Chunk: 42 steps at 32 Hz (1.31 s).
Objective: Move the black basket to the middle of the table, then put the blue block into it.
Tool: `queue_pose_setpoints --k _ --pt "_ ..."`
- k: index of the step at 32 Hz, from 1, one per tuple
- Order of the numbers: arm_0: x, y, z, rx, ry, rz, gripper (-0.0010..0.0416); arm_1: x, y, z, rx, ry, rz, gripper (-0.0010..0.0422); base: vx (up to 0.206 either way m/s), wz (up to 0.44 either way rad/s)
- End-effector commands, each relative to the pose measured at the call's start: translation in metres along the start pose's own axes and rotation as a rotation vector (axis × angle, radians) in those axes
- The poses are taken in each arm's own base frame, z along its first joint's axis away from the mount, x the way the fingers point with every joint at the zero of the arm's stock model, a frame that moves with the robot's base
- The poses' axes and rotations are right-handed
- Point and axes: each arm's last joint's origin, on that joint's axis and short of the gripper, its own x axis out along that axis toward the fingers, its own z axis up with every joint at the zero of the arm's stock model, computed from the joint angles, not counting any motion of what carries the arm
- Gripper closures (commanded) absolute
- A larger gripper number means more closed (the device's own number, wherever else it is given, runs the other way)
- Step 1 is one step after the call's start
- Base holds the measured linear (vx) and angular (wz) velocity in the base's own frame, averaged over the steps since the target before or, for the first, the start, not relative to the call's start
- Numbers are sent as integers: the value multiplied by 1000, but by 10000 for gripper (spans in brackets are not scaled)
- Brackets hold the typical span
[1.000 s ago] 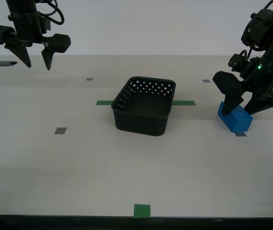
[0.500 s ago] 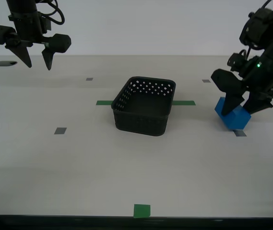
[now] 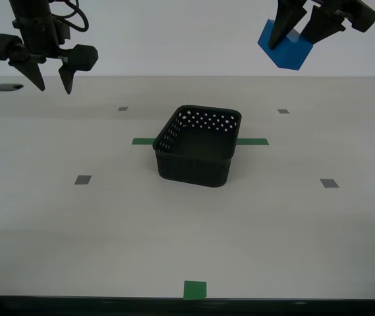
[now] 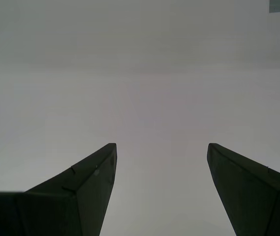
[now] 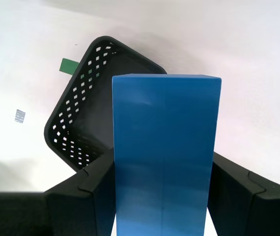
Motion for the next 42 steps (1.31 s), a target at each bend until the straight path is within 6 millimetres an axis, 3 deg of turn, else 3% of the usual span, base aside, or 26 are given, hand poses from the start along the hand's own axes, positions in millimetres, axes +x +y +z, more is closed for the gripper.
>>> queue_pose_setpoints --k 1,5,6,7,8,13,17,23,26,31,34,35,37,38,42 --pt "-11 12 12 -6 28 1 407 0 0 1 4 -5 -1 163 0 0" --pt "13 22 28 -44 98 4 407 -1 0 1 4 -6 -1 163 0 0" --pt "34 38 39 -83 133 16 407 -1 0 1 3 -8 -1 163 0 0" --pt "39 40 41 -87 139 17 407 -1 0 1 3 -10 -1 163 0 0" --pt "56 48 49 -111 179 22 407 -1 0 1 4 -8 -3 163 -15 -11" --pt "115 69 43 -173 338 15 407 -1 0 2 2 -15 1 163 1 11" --pt "144 69 35 -206 403 9 406 0 0 2 2 -19 0 163 0 0" --pt "147 70 38 -280 371 31 399 -1 0 3 0 -32 2 163 0 0" --pt "148 70 39 -307 363 38 360 -1 0 4 -1 -36 1 163 0 0" --pt "148 70 39 -317 357 40 248 -1 0 5 -2 -45 1 163 0 0" --pt "148 70 39 -317 357 40 204 -1 0 5 -2 -46 1 163 0 0" --pt "148 70 39 -317 358 40 135 -1 0 5 -2 -46 1 163 0 0" --pt "148 70 39 -316 360 40 90 -1 0 5 -2 -46 1 163 0 0" --pt "148 70 39 -314 364 39 42 -1 0 5 -2 -46 1 163 0 0" --pt "148 70 39 -313 364 38 22 -1 0 5 -2 -46 1 163 0 0"
